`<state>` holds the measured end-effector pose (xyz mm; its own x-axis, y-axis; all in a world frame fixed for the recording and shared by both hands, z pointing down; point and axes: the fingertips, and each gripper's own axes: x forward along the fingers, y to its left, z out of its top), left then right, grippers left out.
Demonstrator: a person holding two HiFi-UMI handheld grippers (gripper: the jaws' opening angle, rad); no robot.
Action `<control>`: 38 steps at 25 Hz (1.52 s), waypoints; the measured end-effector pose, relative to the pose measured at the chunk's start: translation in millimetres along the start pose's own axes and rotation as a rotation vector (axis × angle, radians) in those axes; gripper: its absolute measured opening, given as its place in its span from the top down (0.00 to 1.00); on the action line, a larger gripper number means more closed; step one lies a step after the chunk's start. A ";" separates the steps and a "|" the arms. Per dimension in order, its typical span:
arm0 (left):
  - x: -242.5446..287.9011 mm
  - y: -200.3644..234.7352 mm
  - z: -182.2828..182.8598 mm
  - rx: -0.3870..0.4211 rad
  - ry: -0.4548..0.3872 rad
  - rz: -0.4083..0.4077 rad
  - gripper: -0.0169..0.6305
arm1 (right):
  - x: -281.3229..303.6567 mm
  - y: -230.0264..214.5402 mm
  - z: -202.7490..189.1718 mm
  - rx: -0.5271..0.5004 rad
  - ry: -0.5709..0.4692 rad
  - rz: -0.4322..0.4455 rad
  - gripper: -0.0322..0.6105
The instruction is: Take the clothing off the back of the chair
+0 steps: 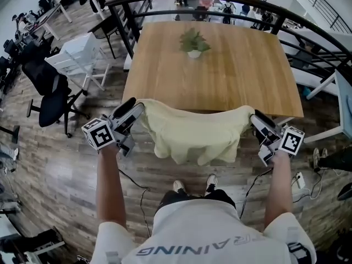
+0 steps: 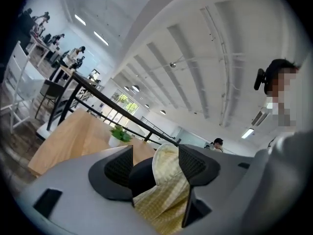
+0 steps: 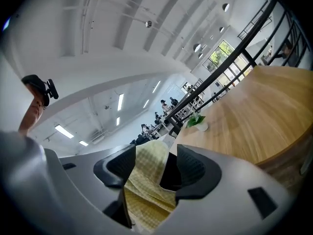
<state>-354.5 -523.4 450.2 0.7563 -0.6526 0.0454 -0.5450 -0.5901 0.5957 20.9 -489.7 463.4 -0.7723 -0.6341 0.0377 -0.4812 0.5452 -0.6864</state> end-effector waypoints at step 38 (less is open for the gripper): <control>-64.3 -138.5 -10.2 0.494 -0.200 0.438 0.90 | -74.4 65.7 12.4 -0.449 -0.220 -0.423 0.90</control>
<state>-323.9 -394.9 373.0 0.3733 -0.9275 0.0217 -0.9221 -0.3683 0.1191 51.9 -413.5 406.5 -0.3987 -0.9154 0.0555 -0.8880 0.3702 -0.2729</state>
